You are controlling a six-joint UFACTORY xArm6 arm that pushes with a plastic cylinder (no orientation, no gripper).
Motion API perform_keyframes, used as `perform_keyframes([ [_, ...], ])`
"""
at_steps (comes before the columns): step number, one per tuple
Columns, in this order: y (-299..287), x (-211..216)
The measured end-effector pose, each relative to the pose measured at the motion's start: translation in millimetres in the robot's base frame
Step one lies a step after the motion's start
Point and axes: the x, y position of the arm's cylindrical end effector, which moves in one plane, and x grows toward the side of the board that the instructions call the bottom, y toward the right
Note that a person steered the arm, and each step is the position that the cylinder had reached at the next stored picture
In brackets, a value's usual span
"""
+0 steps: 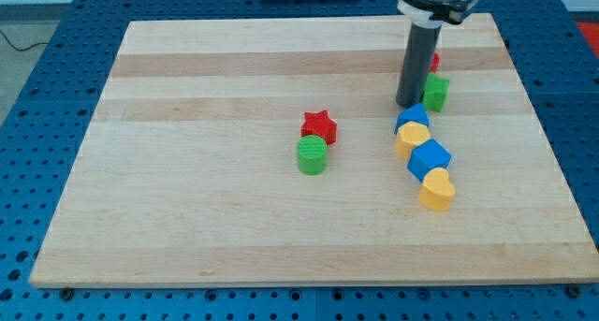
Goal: Move the red star above the red circle
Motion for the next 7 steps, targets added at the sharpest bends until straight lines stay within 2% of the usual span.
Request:
perform_keyframes([
  [1, 13, 0],
  [2, -28, 0],
  [3, -118, 1],
  [4, -176, 27],
  [6, -175, 100],
  [7, -154, 98],
])
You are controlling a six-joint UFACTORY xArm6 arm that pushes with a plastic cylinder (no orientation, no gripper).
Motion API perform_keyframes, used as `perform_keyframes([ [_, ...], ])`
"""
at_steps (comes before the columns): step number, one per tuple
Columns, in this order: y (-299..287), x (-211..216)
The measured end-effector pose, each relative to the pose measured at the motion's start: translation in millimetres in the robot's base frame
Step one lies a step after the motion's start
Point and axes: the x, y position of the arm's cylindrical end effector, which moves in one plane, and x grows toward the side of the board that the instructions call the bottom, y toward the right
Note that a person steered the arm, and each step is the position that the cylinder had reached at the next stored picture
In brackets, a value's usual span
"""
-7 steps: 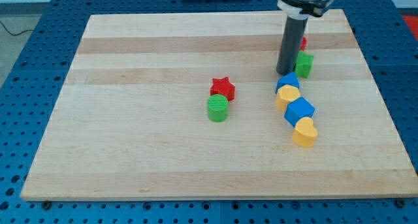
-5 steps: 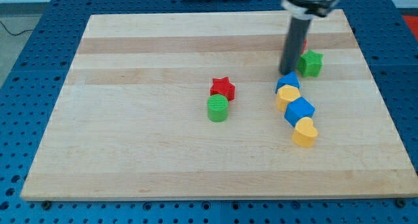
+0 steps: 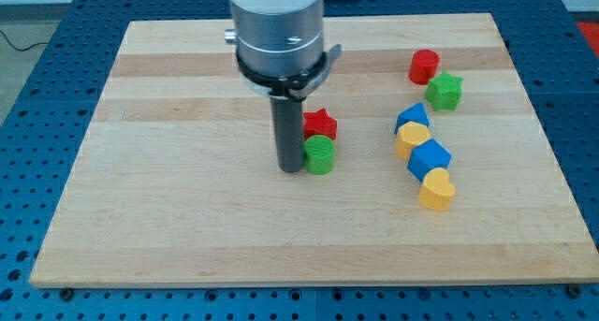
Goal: Move the red star above the red circle
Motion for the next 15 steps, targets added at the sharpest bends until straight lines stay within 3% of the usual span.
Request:
perform_keyframes([
  [3, 40, -94],
  [5, -37, -79],
  [8, 73, -163],
  [10, 37, -147],
  [12, 47, -85],
  [13, 72, -95],
  [15, 124, -158],
])
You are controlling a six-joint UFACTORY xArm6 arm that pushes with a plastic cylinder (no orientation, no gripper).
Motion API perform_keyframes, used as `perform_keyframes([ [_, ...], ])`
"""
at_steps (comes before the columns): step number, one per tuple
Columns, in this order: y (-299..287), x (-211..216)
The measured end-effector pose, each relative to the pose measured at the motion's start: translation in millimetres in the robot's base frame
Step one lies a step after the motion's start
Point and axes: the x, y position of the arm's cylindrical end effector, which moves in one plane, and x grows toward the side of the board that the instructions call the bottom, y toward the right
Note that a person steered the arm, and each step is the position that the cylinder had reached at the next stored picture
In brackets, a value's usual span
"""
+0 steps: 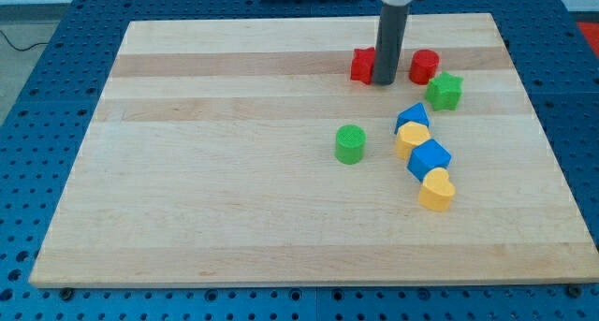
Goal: Move the red star above the red circle
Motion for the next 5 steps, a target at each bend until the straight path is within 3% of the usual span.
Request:
perform_keyframes([
  [1, -6, -8],
  [2, -35, 19],
  [4, -106, 19],
  [5, -82, -1],
])
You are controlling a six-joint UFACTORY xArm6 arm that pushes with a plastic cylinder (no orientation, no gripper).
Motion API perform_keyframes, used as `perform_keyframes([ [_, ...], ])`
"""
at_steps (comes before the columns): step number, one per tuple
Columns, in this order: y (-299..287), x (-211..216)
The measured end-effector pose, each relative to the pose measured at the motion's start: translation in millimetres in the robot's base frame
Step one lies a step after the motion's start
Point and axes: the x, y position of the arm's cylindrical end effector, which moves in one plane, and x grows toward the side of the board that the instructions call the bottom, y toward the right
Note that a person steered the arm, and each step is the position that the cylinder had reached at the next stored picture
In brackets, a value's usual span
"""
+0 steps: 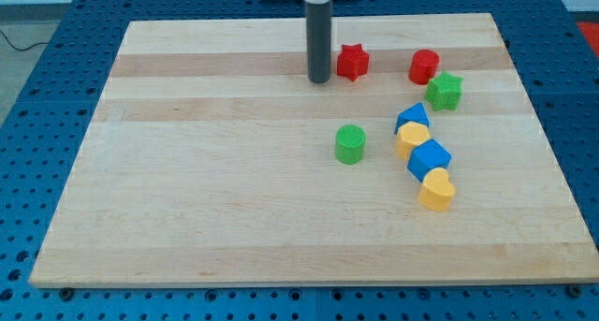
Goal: Move the red star above the red circle
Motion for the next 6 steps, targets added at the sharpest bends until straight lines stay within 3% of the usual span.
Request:
perform_keyframes([
  [2, 64, -34],
  [4, 48, -52],
  [6, 126, -56],
])
